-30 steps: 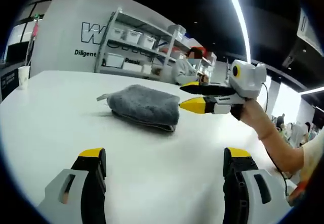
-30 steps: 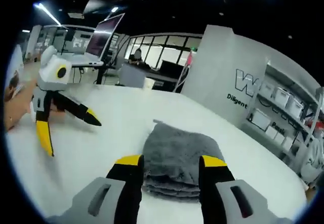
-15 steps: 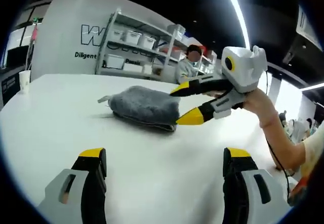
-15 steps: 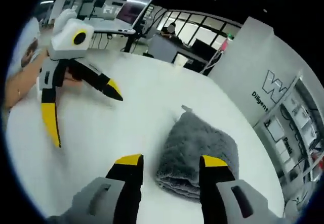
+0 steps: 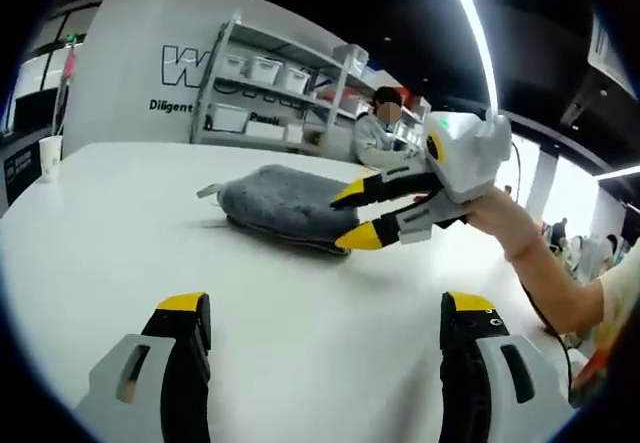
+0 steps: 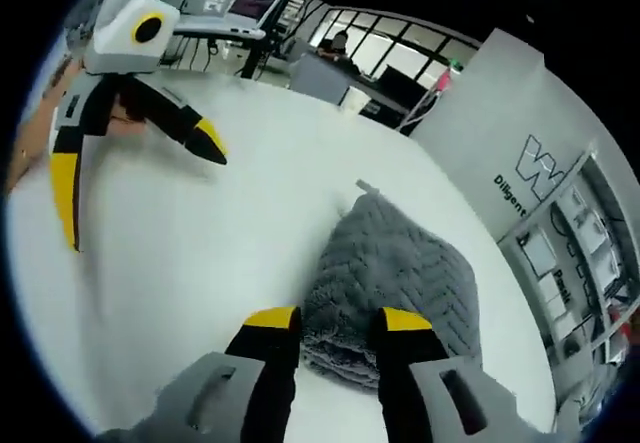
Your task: Open the folded towel by lifting each exposed corner and separating the folded layers until the towel lies flat within the target outline without major curled edges
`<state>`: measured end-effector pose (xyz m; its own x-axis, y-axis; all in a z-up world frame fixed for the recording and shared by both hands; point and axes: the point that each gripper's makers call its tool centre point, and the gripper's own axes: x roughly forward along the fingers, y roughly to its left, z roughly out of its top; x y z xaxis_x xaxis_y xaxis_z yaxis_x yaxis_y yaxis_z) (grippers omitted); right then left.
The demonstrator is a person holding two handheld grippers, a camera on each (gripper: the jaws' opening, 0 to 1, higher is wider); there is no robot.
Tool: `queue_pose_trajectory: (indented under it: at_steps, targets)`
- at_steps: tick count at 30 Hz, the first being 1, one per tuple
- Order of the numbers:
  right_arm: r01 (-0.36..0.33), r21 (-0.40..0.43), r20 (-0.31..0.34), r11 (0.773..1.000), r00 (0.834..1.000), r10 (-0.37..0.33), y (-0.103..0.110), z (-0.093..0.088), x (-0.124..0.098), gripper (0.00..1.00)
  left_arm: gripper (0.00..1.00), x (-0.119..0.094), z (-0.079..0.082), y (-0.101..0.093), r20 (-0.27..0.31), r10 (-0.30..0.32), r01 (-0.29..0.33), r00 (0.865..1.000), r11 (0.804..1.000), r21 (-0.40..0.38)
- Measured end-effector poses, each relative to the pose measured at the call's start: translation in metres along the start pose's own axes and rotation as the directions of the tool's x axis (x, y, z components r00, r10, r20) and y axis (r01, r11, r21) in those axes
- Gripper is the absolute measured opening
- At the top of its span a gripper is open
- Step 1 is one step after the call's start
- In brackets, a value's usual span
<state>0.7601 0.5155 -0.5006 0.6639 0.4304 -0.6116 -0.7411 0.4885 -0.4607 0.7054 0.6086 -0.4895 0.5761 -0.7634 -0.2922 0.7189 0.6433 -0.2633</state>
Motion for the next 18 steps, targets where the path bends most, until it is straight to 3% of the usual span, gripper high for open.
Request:
queue_pose_trajectory:
  at_steps: [8,15,18]
  targets:
    - [-0.007,0.049,0.035,0.999,0.999,0.005,-0.0038,-0.0020,0.0023,0.07,0.93,-0.0009,-0.0003,0.0030,0.001,0.007,-0.007,1.000,1.000,-0.015]
    - [-0.029,0.122,0.085,0.992,0.996,0.019,-0.0084,0.0001,0.0001,0.05,0.93,0.0001,-0.0038,0.0034,-0.008,0.011,-0.011,1.000,1.000,-0.021]
    - [-0.030,0.110,0.087,0.993,0.996,0.020,-0.0069,0.0010,0.0009,0.04,0.93,0.0025,-0.0032,0.0080,-0.015,0.015,-0.015,1.000,1.000,-0.024]
